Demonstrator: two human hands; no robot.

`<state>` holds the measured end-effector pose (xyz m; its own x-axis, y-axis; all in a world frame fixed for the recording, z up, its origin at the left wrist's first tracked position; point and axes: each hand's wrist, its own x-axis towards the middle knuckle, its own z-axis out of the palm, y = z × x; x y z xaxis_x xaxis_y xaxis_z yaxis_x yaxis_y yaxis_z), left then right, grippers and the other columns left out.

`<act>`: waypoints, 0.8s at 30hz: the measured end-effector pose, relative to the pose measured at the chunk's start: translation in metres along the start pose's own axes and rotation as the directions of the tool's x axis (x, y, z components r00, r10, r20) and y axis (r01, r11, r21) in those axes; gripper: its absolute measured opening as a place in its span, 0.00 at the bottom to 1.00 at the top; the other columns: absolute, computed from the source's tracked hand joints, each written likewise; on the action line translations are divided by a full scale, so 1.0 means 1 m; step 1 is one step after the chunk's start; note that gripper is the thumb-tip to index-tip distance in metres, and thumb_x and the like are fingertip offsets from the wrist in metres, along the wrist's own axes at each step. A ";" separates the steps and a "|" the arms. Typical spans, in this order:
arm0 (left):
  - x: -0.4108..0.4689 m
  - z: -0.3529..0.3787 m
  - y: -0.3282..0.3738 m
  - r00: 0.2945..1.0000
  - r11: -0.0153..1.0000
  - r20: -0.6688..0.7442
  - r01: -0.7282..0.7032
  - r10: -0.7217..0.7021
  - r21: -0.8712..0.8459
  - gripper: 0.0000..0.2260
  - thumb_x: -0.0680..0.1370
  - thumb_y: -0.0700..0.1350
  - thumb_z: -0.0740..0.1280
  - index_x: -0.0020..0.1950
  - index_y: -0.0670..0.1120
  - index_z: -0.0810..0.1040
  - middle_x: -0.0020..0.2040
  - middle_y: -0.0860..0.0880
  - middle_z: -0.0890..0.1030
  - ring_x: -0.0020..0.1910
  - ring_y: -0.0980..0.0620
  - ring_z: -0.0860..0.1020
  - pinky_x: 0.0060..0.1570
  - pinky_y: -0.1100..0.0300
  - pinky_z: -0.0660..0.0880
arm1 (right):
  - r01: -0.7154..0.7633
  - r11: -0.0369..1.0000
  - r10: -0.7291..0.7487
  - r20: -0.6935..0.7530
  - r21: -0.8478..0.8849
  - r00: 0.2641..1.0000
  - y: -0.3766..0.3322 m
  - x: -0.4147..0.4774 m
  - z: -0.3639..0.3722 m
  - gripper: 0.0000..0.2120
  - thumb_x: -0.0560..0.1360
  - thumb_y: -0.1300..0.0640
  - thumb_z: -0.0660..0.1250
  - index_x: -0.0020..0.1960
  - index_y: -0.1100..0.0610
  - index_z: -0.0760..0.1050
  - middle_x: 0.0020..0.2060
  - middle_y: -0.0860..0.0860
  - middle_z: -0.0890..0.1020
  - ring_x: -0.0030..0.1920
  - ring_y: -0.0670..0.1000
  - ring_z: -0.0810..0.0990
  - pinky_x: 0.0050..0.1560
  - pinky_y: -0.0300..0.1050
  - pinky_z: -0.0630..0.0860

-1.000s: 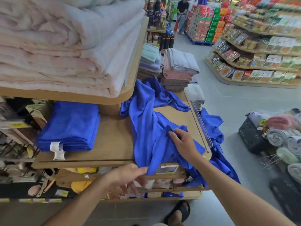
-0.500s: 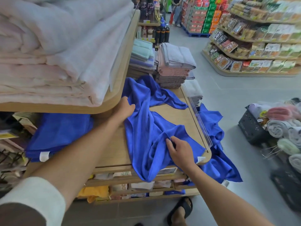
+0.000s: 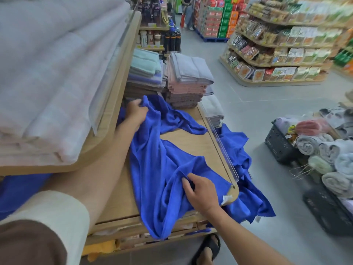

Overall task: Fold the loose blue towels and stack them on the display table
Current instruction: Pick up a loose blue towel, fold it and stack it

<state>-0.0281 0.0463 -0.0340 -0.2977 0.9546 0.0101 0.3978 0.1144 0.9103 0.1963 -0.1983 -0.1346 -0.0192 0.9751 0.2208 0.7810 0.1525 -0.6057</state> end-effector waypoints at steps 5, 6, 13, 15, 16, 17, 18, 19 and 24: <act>-0.048 0.030 0.034 0.698 0.770 0.631 -0.591 0.338 0.240 0.17 0.76 0.45 0.69 0.64 0.53 0.82 0.55 0.55 0.86 0.55 0.57 0.81 0.57 0.62 0.74 | 0.017 1.000 -0.017 -0.008 -0.006 1.000 -0.001 0.001 -0.001 0.20 0.79 0.44 0.60 0.33 0.50 0.58 0.24 0.48 0.67 0.28 0.52 0.69 0.28 0.45 0.63; -0.057 0.034 0.034 0.629 0.724 0.733 -0.629 0.261 0.282 0.15 0.75 0.48 0.68 0.60 0.58 0.83 0.51 0.59 0.86 0.52 0.59 0.81 0.56 0.62 0.75 | 0.020 1.000 -0.020 -0.015 -0.009 1.000 -0.001 0.000 -0.002 0.20 0.79 0.44 0.60 0.33 0.51 0.59 0.24 0.47 0.66 0.28 0.52 0.69 0.28 0.46 0.63; -0.047 0.022 0.015 0.837 0.718 0.414 -0.531 0.359 0.450 0.08 0.76 0.48 0.64 0.47 0.56 0.83 0.50 0.56 0.85 0.50 0.49 0.82 0.47 0.55 0.75 | 0.015 1.000 -0.015 -0.017 -0.015 1.000 -0.001 0.000 -0.001 0.20 0.79 0.44 0.60 0.33 0.52 0.60 0.24 0.47 0.67 0.28 0.52 0.69 0.28 0.48 0.64; -0.043 0.023 0.008 0.791 0.709 0.497 -0.576 0.356 0.407 0.10 0.75 0.45 0.65 0.50 0.58 0.83 0.50 0.57 0.84 0.49 0.52 0.81 0.51 0.55 0.77 | 0.013 1.000 -0.013 -0.010 -0.015 1.000 -0.001 0.001 -0.001 0.20 0.79 0.44 0.60 0.33 0.52 0.60 0.24 0.47 0.67 0.29 0.52 0.69 0.29 0.48 0.64; -0.043 0.025 0.006 0.733 0.683 0.578 -0.628 0.359 0.373 0.13 0.74 0.43 0.65 0.52 0.58 0.83 0.50 0.57 0.83 0.48 0.53 0.80 0.52 0.54 0.77 | 0.012 1.000 -0.013 -0.007 -0.016 1.000 -0.001 0.001 -0.001 0.20 0.79 0.44 0.60 0.33 0.51 0.60 0.24 0.47 0.67 0.28 0.52 0.69 0.29 0.48 0.64; -0.045 0.027 0.005 0.666 0.651 0.660 -0.678 0.348 0.340 0.15 0.73 0.41 0.65 0.54 0.57 0.83 0.50 0.56 0.82 0.48 0.53 0.79 0.53 0.52 0.77 | 0.014 1.000 -0.014 -0.004 -0.019 1.000 -0.002 0.001 -0.002 0.19 0.79 0.44 0.59 0.33 0.51 0.59 0.24 0.47 0.67 0.28 0.51 0.69 0.28 0.47 0.64; -0.047 0.028 0.003 0.603 0.619 0.730 -0.717 0.320 0.321 0.18 0.71 0.40 0.64 0.55 0.56 0.83 0.51 0.55 0.81 0.50 0.53 0.78 0.54 0.51 0.77 | 0.015 1.000 -0.015 -0.002 -0.021 1.000 -0.002 0.001 -0.002 0.19 0.79 0.44 0.59 0.33 0.50 0.59 0.24 0.47 0.66 0.28 0.51 0.68 0.28 0.46 0.63; -0.050 0.030 0.002 0.550 0.572 0.789 -0.753 0.275 0.326 0.19 0.70 0.41 0.65 0.57 0.57 0.82 0.53 0.54 0.80 0.52 0.52 0.78 0.53 0.51 0.76 | 0.017 1.000 -0.017 -0.001 -0.021 1.000 -0.003 0.001 -0.002 0.19 0.79 0.44 0.59 0.33 0.50 0.59 0.24 0.47 0.66 0.28 0.51 0.68 0.28 0.45 0.62; -0.059 0.039 -0.016 0.510 0.303 0.815 -0.851 0.275 0.430 0.12 0.76 0.54 0.68 0.59 0.59 0.81 0.57 0.55 0.80 0.58 0.50 0.77 0.56 0.49 0.74 | 0.010 1.000 -0.010 0.005 -0.009 1.000 0.000 0.001 -0.001 0.19 0.79 0.44 0.59 0.34 0.51 0.60 0.24 0.46 0.66 0.28 0.51 0.69 0.29 0.46 0.63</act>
<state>0.0168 -0.0008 -0.0657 0.6650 0.7424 -0.0815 0.7467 -0.6591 0.0891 0.1968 -0.1974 -0.1334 -0.0303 0.9743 0.2230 0.7865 0.1609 -0.5963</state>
